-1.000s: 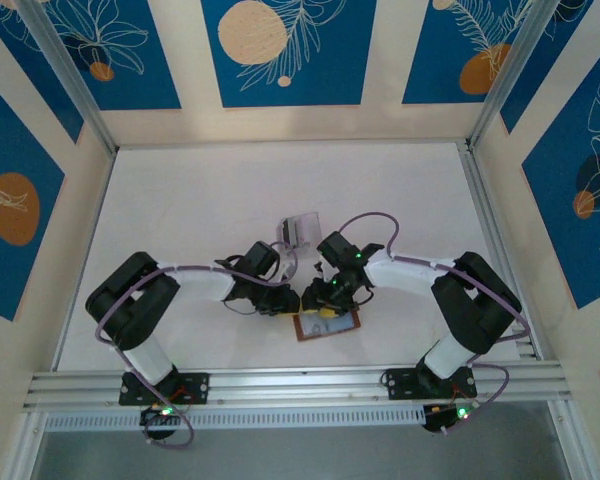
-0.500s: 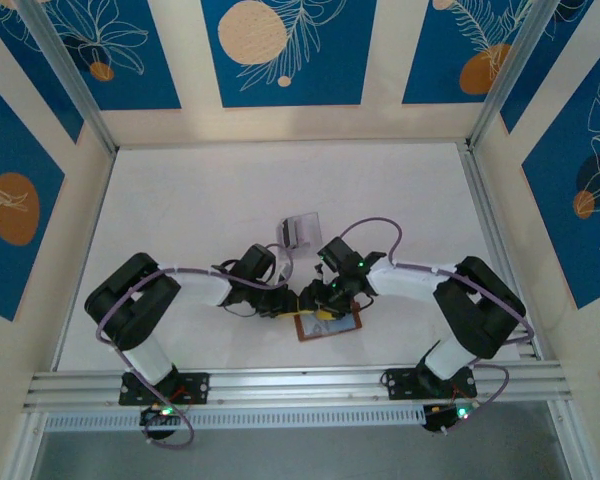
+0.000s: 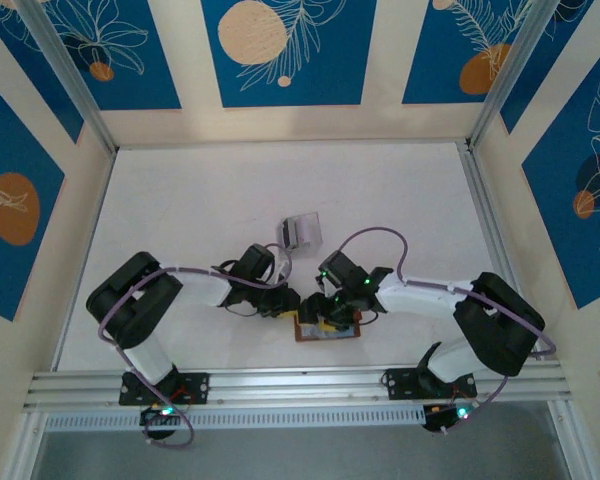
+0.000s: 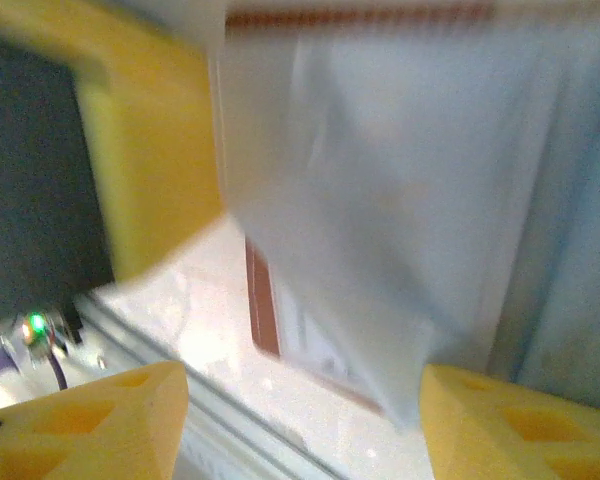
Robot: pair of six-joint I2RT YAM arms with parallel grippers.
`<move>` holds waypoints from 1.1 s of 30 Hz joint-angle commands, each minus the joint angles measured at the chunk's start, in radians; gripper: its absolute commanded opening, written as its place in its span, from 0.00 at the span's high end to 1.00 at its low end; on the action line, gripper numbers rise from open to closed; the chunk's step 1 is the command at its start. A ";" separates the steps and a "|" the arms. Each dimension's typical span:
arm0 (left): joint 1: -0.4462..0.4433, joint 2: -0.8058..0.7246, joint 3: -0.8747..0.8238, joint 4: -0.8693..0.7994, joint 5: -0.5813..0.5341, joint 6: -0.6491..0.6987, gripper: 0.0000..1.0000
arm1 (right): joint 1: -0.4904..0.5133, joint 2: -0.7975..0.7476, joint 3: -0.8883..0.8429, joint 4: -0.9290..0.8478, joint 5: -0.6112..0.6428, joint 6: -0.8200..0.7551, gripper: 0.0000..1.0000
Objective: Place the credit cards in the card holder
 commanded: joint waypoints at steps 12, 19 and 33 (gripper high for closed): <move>0.005 0.056 -0.013 -0.020 -0.072 -0.009 0.79 | 0.005 -0.002 0.038 -0.205 0.008 -0.081 0.35; 0.013 0.045 -0.025 -0.029 -0.071 -0.003 0.79 | 0.009 -0.042 0.116 -0.265 -0.008 -0.147 0.33; 0.127 -0.095 -0.042 -0.094 0.006 0.025 0.77 | -0.027 0.131 0.210 -0.163 -0.084 -0.271 0.31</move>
